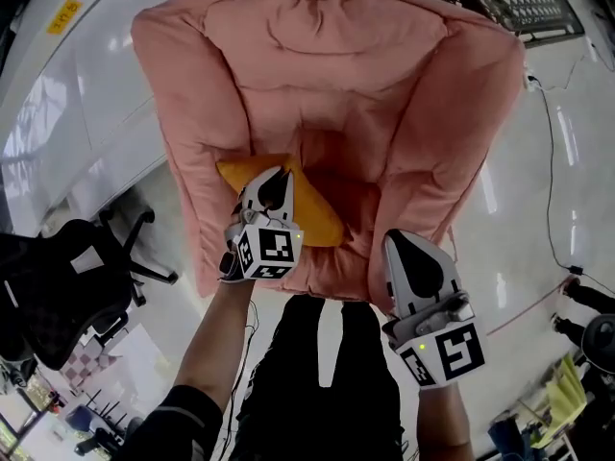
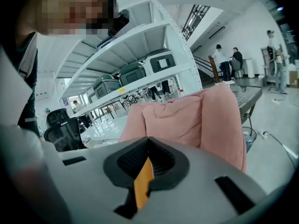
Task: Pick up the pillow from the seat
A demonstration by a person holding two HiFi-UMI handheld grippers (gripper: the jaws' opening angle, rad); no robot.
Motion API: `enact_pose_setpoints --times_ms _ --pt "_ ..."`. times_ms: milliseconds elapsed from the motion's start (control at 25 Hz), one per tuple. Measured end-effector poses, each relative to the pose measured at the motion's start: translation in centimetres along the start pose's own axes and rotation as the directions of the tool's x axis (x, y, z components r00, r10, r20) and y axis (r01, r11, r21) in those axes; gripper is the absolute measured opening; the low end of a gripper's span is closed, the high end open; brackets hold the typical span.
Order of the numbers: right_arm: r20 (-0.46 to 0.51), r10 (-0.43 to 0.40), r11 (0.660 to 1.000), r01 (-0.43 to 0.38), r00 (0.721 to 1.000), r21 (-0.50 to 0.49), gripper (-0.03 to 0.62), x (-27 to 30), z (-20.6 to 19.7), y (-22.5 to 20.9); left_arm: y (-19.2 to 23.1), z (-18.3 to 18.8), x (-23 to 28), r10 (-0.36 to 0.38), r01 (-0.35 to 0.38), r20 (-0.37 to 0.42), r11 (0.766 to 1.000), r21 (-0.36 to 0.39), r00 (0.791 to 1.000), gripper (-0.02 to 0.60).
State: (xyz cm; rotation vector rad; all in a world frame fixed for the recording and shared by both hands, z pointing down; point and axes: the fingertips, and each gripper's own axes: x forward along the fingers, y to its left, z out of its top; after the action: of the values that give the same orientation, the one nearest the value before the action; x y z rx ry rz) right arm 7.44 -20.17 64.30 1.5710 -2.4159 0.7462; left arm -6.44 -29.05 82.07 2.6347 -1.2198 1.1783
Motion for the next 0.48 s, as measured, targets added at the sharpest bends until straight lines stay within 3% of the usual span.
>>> enact_pose_setpoints --times_ms 480 --pt "0.059 -0.006 0.999 0.008 0.998 -0.045 0.003 -2.8 4.6 2.8 3.6 6.7 -9.5 0.102 -0.088 0.109 0.989 -0.122 0.989 0.018"
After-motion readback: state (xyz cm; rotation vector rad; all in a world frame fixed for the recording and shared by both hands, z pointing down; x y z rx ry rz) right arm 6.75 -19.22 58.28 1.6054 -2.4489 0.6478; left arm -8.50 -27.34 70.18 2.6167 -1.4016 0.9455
